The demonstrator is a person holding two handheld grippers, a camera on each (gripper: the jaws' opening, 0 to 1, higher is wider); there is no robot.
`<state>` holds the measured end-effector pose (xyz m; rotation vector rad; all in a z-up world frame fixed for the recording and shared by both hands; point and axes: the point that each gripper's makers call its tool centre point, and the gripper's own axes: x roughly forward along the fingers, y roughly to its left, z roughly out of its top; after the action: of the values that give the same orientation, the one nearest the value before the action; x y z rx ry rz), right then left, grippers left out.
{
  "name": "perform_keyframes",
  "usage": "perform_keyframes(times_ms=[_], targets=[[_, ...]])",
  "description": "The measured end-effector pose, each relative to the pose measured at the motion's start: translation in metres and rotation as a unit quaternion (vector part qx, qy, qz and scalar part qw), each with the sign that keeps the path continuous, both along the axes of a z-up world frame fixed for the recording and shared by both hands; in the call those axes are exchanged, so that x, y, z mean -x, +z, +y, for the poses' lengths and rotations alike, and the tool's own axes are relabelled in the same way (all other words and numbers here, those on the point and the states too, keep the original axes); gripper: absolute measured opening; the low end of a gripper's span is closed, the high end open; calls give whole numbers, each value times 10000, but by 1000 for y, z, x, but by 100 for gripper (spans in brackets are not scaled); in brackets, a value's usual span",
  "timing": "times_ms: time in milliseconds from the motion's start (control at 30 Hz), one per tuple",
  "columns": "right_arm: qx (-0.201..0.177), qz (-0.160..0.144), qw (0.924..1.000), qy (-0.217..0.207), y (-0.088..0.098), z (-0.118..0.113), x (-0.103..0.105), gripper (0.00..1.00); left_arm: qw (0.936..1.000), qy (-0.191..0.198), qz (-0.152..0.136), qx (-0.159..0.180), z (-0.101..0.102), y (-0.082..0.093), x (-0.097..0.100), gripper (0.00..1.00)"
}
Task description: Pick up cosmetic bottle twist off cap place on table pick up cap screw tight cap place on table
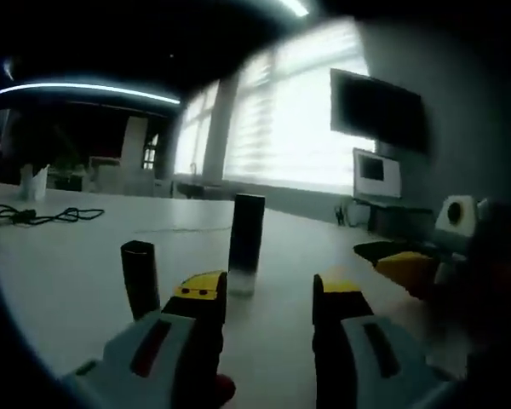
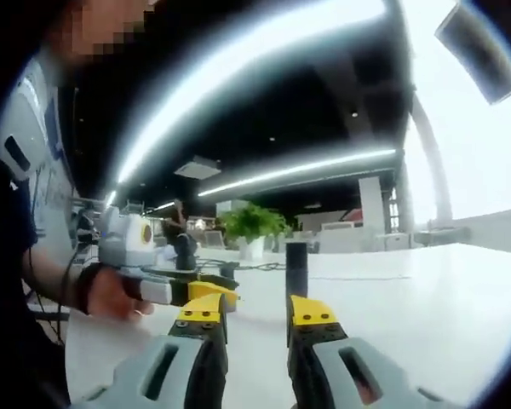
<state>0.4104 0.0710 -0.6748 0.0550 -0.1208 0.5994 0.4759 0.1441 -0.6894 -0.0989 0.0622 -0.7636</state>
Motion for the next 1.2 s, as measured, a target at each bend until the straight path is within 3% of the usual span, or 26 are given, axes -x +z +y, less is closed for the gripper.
perform_keyframes(times_ms=[100,200,367,700,967,1200], targets=[[-21,-7,10000,-17,1,-1,0,20,9999,104,-112,-26,-2,3,-13,30],[-21,-59,9999,-83,3,-3,0,18,9985,332,-423,-36,1,11,-22,29],[-17,-70,9998,-171,3,-7,-2,18,9990,253,-344,-111,-10,2,-29,29],[-18,-58,9998,-210,3,-9,-4,18,9991,270,-331,54,-25,5,-50,28],[19,-51,9998,-212,2,-9,-5,18,9990,315,-315,-56,-32,-1,-68,27],[-6,-75,9998,-199,3,-9,-4,18,9984,313,-453,-114,-36,1,-71,25]])
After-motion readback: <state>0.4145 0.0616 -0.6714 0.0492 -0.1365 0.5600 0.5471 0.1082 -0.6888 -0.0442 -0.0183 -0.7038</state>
